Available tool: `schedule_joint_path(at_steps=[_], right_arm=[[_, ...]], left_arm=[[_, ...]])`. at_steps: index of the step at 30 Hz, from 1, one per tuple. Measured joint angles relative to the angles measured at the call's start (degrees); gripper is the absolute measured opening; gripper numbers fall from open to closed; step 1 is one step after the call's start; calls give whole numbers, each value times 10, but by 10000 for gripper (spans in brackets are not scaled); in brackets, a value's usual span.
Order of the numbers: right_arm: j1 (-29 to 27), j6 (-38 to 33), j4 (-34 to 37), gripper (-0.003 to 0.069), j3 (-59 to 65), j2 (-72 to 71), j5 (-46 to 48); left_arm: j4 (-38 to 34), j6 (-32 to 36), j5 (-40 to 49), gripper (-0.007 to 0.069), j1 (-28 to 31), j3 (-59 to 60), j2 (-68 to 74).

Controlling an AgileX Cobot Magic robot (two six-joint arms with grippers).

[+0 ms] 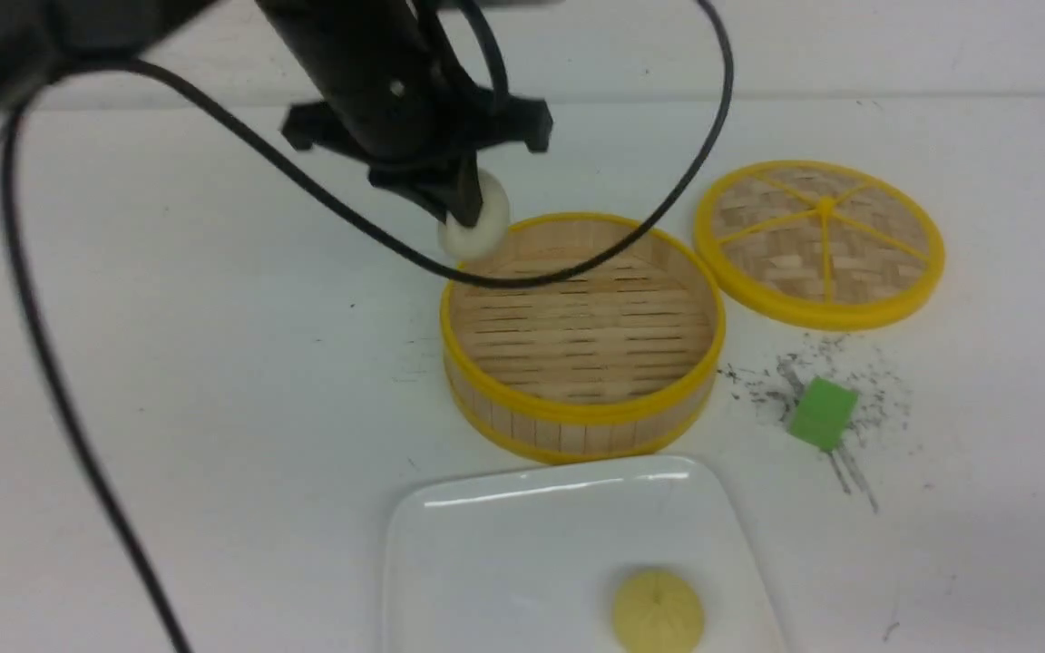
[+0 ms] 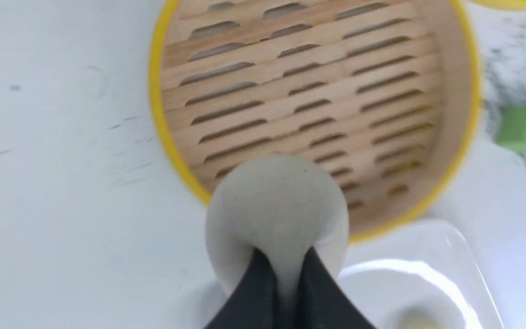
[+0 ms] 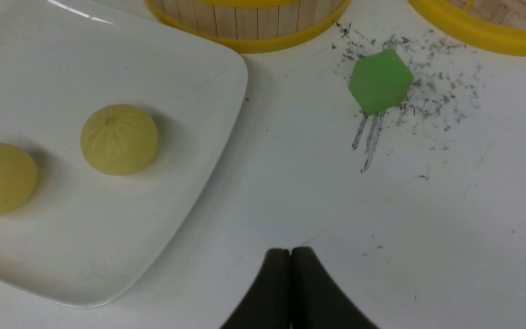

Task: Put the steamed buns into the plate on the white tablecloth.
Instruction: 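Carry the bun from the bamboo steamer to the plate with the left gripper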

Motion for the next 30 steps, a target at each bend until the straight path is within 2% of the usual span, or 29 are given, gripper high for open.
schedule_joint_path(at_steps=[6, 7, 9, 12, 14, 17, 20, 22, 23, 24, 25, 26, 30], right_arm=[[0, 0, 0, 13, 0, 0, 0], [0, 0, 0, 13, 0, 0, 0], [0, 0, 0, 13, 0, 0, 0], [0, 0, 0, 15, 0, 0, 0], [0, 0, 0, 18, 0, 0, 0], [0, 0, 0, 22, 0, 0, 0], [0, 0, 0, 25, 0, 0, 0], [0, 0, 0, 26, 0, 0, 0], [0, 0, 0, 26, 0, 0, 0], [0, 0, 1, 29, 0, -1, 1], [0, 0, 2, 29, 0, -3, 1], [0, 0, 11, 32, -9, -12, 3], [0, 0, 18, 33, -24, -37, 2]], left_arm=[[12, 0, 11, 27, -25, 117, -125], [13, -17, 11, 28, -52, 190, -157], [13, -39, 4, 29, -87, 264, -177], [14, -58, -35, 31, -121, 329, -179], [24, -86, -113, 35, -152, 390, -163], [36, -124, -184, 54, -171, 427, -126], [43, -153, -217, 94, -174, 435, -89], [47, -171, -241, 160, -175, 436, -58], [47, -173, -242, 166, -175, 436, -55], [44, -177, -253, 220, -175, 436, -37], [43, -178, -255, 227, -175, 436, -35], [38, -179, -259, 291, -175, 436, -22], [31, -179, -264, 358, -176, 436, -27]])
